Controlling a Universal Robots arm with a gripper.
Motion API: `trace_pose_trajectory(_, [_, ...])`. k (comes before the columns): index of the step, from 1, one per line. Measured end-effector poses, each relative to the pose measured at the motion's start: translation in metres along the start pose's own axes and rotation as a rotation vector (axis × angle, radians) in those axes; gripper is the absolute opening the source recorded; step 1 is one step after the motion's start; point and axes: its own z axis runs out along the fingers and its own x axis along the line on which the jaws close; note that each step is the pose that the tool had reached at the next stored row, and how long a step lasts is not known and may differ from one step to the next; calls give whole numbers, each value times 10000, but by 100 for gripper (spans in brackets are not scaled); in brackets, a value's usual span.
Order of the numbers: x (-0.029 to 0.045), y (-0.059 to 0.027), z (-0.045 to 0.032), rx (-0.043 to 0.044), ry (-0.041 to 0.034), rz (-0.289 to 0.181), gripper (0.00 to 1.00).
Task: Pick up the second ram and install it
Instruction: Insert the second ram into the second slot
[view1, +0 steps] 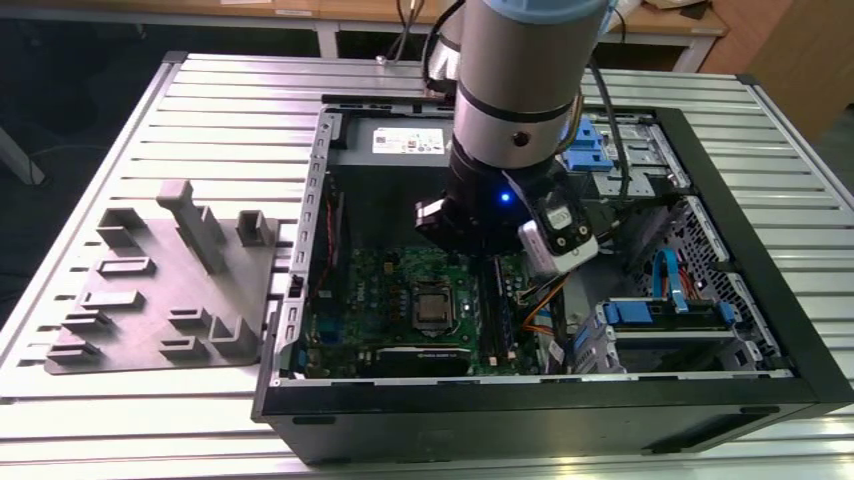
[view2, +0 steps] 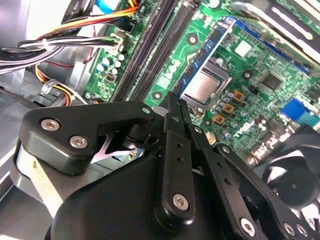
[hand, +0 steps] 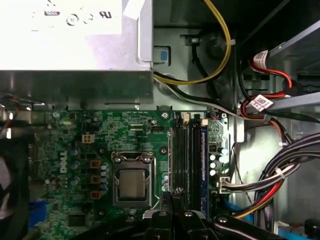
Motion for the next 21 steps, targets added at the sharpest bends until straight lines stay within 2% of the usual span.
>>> trace_pose_trajectory(7, [-168,0,80,-3,15,-154,8])
trace_pose_trajectory(11, [-179,-2,116,-37,21,-319,8])
trace_pose_trajectory(15, [-180,-3,135,-264,27,-467,8])
trace_pose_trajectory(21, [-177,-34,231,-278,29,-520,8])
